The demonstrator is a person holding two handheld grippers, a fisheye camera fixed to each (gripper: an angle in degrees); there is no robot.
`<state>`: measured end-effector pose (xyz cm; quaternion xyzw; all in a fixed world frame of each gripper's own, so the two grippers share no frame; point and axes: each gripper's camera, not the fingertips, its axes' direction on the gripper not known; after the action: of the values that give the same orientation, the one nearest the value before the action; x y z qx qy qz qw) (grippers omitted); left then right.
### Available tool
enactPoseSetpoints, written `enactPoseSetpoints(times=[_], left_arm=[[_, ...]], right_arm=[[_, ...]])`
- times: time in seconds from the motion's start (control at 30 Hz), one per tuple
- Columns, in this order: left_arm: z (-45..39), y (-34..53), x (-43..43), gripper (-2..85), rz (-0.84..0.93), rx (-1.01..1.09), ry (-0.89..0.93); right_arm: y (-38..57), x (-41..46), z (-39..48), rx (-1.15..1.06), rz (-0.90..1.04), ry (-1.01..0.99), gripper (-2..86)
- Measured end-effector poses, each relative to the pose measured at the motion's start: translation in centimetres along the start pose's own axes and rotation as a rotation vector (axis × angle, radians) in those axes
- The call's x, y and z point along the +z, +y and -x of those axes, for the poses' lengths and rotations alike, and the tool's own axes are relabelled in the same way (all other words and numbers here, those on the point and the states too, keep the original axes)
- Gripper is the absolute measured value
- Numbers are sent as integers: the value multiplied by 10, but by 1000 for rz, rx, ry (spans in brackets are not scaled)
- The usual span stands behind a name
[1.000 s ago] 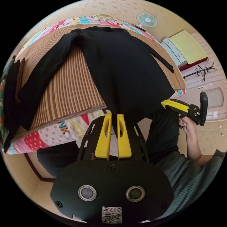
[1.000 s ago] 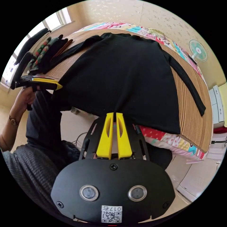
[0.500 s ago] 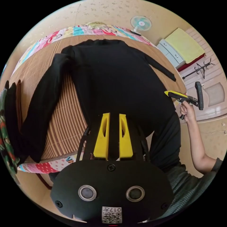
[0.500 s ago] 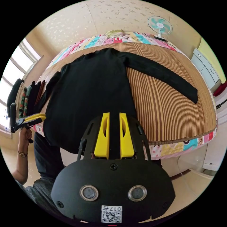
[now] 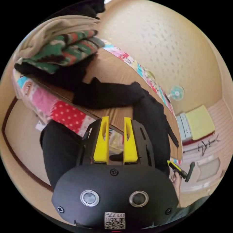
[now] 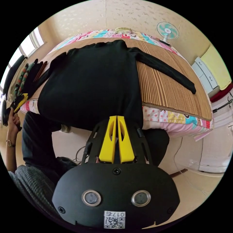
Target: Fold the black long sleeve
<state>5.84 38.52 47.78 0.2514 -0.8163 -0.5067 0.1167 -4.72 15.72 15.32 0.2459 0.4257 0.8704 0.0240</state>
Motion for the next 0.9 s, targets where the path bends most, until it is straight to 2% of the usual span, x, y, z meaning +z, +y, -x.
enactPoseSetpoints(times=[0.1, 0.2, 0.37, 0.47, 0.57, 0.63, 0.73, 0.83, 0.9], left_arm=[[48, -13, -33, 124, -153, -157, -184], [83, -26, -25, 132, -147, -231, -256], [107, -33, 4, 108, -104, -203, -308], [92, -21, 10, 50, -53, -92, -265], [78, -3, 1, 35, -52, -59, -254], [66, 11, -35, 30, -170, -67, -135], [37, 14, -95, 23, -362, -20, -113], [-2, -6, -141, 19, -511, 67, -116], [-29, -25, -153, 17, -561, 119, -71]], right_arm=[[-8, -20, -16, 9, -83, -23, 5], [-32, -14, -21, -29, -46, -13, 5], [-66, -36, -17, -106, -212, -24, 4], [-91, -48, -17, -145, -243, -49, 4], [-113, -47, -27, -146, -263, -53, 4], [-120, -45, -41, -125, -291, -20, 4], [-116, -47, -79, 12, -361, 51, 4], [-113, -32, -125, 159, -296, -47, 4], [-115, -32, -147, 183, -269, -137, 4]])
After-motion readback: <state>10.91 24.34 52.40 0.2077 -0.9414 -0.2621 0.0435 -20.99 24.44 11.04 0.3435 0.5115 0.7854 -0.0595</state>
